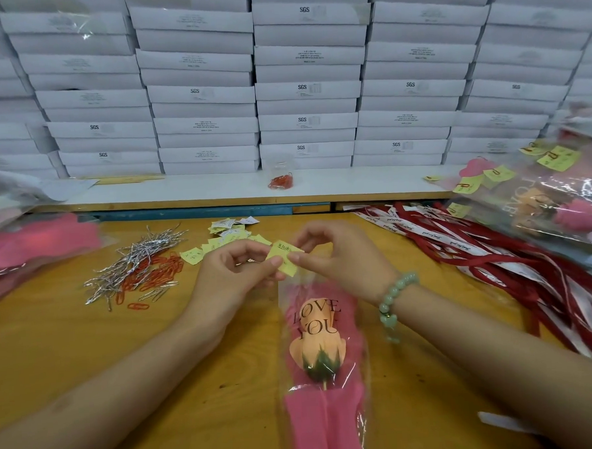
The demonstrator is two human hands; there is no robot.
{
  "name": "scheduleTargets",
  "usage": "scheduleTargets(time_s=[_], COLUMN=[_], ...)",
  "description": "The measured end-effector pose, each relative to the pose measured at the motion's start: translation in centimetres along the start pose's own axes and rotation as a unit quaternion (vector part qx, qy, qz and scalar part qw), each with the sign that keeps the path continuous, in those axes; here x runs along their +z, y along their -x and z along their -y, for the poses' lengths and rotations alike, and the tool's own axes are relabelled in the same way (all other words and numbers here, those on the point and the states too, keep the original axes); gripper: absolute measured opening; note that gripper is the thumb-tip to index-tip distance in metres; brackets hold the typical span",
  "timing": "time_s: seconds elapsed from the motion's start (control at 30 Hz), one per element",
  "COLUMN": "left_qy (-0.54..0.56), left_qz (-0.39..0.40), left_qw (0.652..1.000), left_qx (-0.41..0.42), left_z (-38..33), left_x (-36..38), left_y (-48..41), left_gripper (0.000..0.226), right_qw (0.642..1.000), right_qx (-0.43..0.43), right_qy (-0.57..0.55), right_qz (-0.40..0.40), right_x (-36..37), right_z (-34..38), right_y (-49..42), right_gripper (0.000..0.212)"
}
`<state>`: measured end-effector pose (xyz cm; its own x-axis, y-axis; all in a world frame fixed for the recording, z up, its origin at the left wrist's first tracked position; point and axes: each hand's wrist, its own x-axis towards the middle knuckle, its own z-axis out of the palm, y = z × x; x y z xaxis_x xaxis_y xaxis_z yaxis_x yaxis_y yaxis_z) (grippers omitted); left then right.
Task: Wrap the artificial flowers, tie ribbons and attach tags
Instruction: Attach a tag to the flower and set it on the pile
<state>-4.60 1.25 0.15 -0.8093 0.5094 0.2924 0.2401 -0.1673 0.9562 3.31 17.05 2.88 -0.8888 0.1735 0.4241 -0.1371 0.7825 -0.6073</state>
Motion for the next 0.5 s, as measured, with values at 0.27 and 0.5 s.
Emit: scheduleTargets(time_s=[0.27,0.5], left_qy=[-0.079,-0.378], left_qz=[-0.051,-0.037], left_qw=[0.995,0.925], left_qx=[0.041,0.004], left_z=[-2.1,-7.3], left_x=[-1.8,-10.7], left_y=[-1.3,-5.3], left_gripper=[0.020,0.017], right_qw=[0.997,0.982], right_qx=[0.065,0.135], right_qy=[-0.020,0.023], right_qz=[0.041,0.129], right_x=[-0.5,-0.7], right_z=[-0.8,-1.9], right_y=[-0.2,-0.5], right_gripper=[0.026,0.019])
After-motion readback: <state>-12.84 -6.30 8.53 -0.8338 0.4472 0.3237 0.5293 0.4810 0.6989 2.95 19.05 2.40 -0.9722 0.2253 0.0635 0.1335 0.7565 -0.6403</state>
